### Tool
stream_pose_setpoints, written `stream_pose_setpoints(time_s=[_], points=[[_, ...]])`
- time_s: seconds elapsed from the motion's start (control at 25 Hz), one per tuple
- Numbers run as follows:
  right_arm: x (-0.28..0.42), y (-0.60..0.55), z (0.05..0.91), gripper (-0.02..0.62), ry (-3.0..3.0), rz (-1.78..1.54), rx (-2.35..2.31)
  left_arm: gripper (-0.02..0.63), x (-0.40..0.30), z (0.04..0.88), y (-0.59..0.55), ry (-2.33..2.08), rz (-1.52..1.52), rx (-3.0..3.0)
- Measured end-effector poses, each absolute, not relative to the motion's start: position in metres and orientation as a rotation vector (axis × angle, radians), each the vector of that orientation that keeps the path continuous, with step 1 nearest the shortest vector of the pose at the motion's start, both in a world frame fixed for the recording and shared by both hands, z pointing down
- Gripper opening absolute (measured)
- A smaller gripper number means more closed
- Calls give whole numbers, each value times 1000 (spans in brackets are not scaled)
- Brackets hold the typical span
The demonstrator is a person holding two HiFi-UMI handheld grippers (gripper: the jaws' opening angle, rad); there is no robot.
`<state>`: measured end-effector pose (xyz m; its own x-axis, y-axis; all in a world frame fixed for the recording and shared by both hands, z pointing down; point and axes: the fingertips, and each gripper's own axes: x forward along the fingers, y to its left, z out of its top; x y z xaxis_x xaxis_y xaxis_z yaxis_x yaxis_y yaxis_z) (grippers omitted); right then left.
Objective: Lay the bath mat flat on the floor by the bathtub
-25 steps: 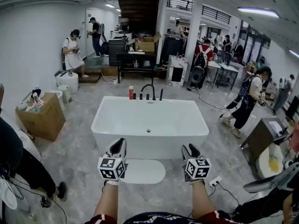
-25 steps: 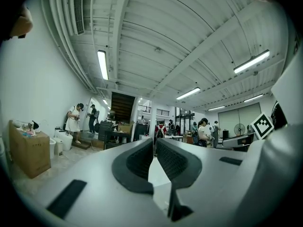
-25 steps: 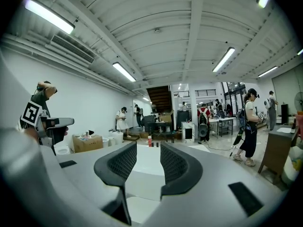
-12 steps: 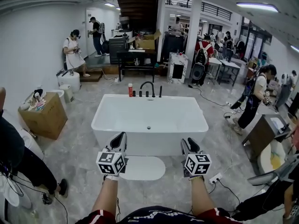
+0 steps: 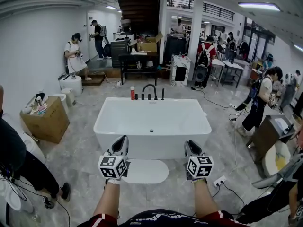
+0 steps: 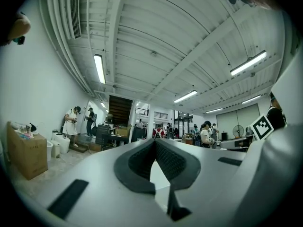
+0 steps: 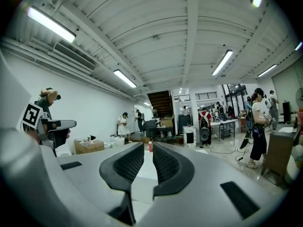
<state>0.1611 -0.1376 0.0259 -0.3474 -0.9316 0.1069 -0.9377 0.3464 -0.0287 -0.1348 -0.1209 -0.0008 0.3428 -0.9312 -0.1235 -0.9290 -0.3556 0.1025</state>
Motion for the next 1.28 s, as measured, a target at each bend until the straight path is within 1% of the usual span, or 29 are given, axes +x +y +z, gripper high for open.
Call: stream_pose_setpoints(time_s=[0.56, 1.28], points=[[181, -131, 21, 27, -2496, 134, 1816, 17, -116, -7, -121, -1752, -272, 2591], [197, -140, 20, 26, -2484, 108, 1841, 17, -100, -4, -130, -1760, -265, 2594]])
